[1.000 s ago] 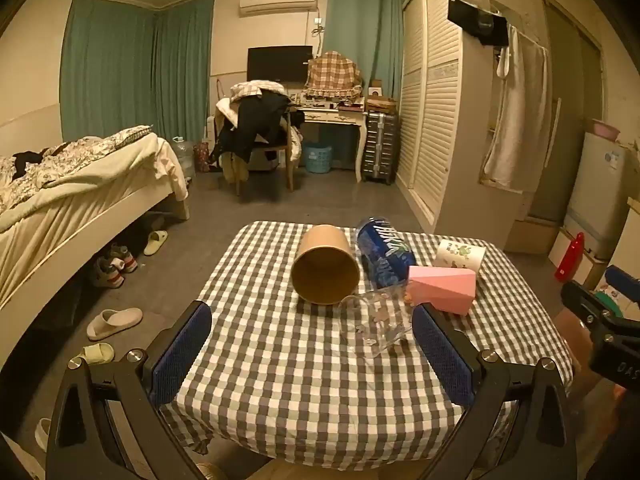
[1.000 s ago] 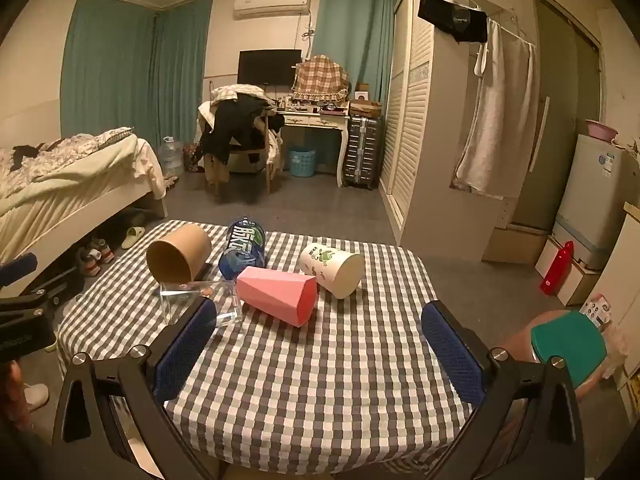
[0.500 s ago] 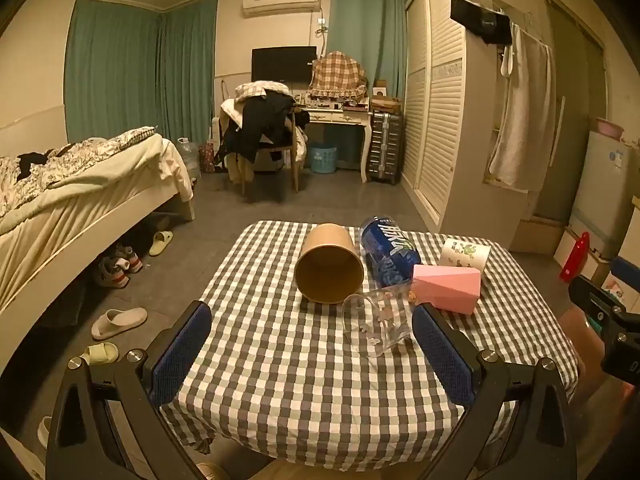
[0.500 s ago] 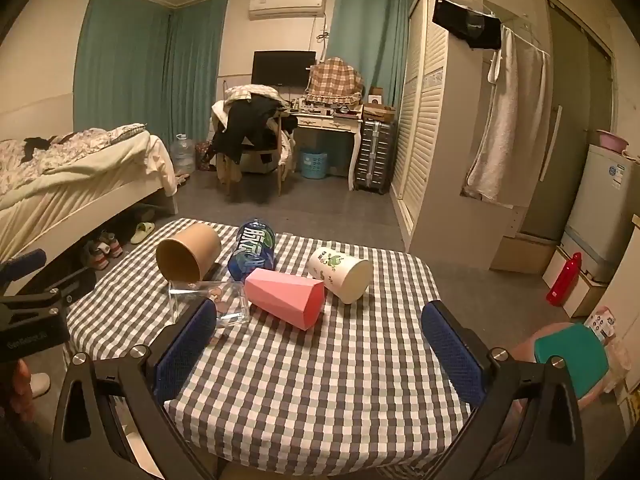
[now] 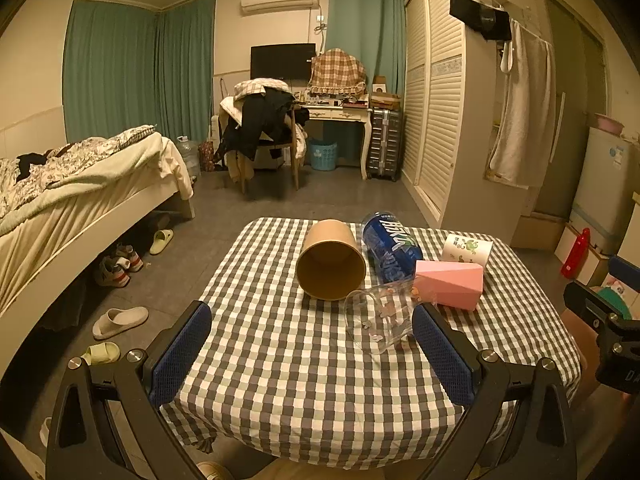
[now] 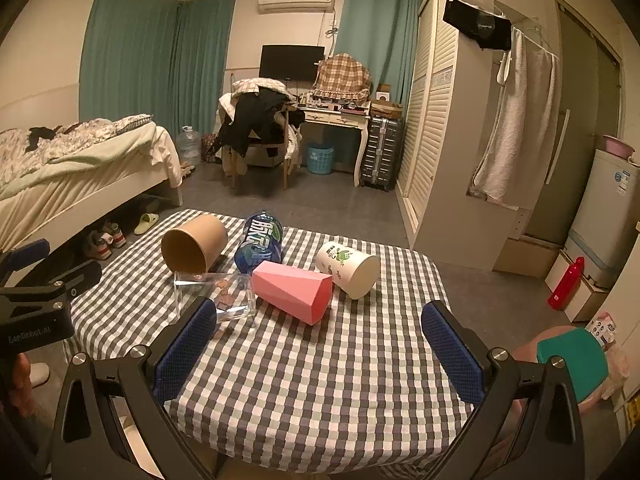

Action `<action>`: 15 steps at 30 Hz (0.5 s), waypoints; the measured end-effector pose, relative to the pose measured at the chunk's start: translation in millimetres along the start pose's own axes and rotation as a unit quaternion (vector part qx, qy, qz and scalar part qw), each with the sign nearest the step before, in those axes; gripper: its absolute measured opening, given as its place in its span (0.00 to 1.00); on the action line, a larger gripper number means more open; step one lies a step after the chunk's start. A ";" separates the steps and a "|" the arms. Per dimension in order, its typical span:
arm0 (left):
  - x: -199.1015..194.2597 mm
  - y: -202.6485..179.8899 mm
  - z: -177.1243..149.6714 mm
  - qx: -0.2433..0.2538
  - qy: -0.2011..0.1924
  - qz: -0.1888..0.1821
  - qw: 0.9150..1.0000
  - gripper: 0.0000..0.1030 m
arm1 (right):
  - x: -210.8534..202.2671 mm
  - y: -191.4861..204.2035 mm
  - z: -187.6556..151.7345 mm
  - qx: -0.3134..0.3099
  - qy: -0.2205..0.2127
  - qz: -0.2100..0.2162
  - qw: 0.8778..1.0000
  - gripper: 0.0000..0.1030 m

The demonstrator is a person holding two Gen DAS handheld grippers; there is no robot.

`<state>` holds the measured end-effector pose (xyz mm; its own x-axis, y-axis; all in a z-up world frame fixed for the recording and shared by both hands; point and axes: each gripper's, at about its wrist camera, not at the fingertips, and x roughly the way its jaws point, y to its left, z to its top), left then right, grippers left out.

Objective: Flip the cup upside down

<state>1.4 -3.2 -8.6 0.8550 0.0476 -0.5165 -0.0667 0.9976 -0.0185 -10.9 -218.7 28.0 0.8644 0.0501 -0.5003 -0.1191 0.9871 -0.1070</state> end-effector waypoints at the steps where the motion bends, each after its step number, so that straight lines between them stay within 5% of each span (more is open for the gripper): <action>1: 0.3 0.4 0.3 0.000 0.000 0.000 1.000 1.00 | 0.4 0.3 -0.1 -0.001 0.001 0.001 1.000 1.00; 15: 0.9 1.0 -0.3 0.000 0.002 -0.001 1.000 1.00 | -0.3 1.2 -1.7 -0.002 0.005 0.001 1.000 1.00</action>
<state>1.9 -2.1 -9.3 0.8533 0.0458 -0.5194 -0.0654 0.9977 -0.0195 -12.1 -217.8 26.6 0.8593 0.0502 -0.5091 -0.1224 0.9864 -0.1094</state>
